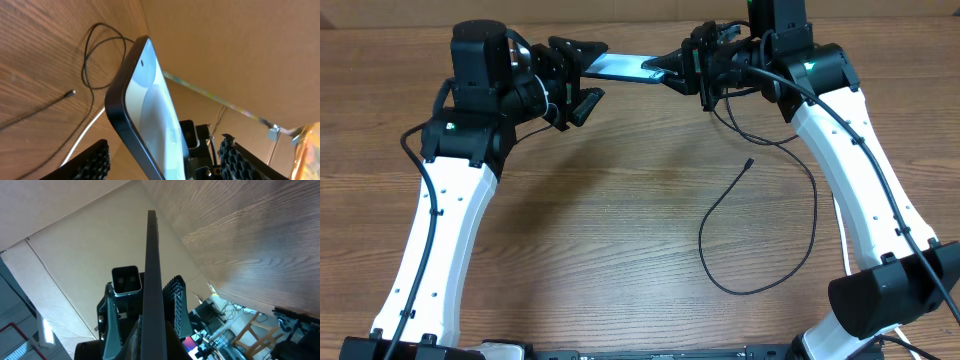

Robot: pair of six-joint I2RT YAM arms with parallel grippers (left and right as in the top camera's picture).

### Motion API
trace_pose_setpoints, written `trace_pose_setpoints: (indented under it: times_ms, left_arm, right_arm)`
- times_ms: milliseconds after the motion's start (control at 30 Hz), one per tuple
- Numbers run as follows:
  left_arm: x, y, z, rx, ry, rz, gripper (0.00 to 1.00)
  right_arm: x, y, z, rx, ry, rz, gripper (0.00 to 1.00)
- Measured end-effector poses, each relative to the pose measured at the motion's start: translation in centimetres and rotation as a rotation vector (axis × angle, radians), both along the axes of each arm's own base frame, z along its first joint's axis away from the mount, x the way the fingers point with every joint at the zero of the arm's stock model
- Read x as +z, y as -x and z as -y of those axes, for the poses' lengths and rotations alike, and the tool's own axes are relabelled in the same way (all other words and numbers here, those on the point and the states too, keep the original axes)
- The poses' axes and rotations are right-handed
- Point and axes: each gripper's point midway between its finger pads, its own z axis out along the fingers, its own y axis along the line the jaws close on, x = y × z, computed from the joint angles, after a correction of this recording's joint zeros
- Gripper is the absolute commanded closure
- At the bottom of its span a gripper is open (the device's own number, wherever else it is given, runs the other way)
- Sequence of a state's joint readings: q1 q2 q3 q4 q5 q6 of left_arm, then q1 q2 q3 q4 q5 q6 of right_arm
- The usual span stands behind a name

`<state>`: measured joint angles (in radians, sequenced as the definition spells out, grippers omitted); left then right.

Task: Plug charger to phone and switch on socket

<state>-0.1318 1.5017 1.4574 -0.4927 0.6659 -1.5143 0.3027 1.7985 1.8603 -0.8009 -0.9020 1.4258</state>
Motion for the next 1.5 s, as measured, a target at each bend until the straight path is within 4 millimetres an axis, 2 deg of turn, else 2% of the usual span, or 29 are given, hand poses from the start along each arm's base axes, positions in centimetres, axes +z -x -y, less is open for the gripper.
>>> trace_pose_setpoints:
  times_ms: [233, 433, 933, 1233, 1500]
  left_arm:
    - [0.2, 0.0, 0.2, 0.044, 0.072, -0.075, 0.35]
    - [0.8, -0.4, 0.3, 0.068, 0.111, -0.080, 0.40]
    - [0.8, -0.5, 0.2, 0.095, 0.147, -0.121, 0.47]
    - [0.8, -0.5, 0.2, 0.103, 0.158, -0.135, 0.56]
    - [0.8, -0.6, 0.2, 0.107, 0.159, -0.135, 0.64]
  right_arm:
    - [0.0, 0.5, -0.7, 0.007, -0.005, -0.024, 0.96]
    - [0.0, 1.5, -2.1, 0.035, -0.009, -0.044, 0.96]
    - [0.3, 1.7, -2.2, 0.041, -0.029, -0.072, 0.96]
    - [0.9, 2.4, -3.1, 0.076, -0.060, -0.077, 0.96]
    - [1.1, 2.2, -3.5, 0.071, -0.064, -0.062, 0.96]
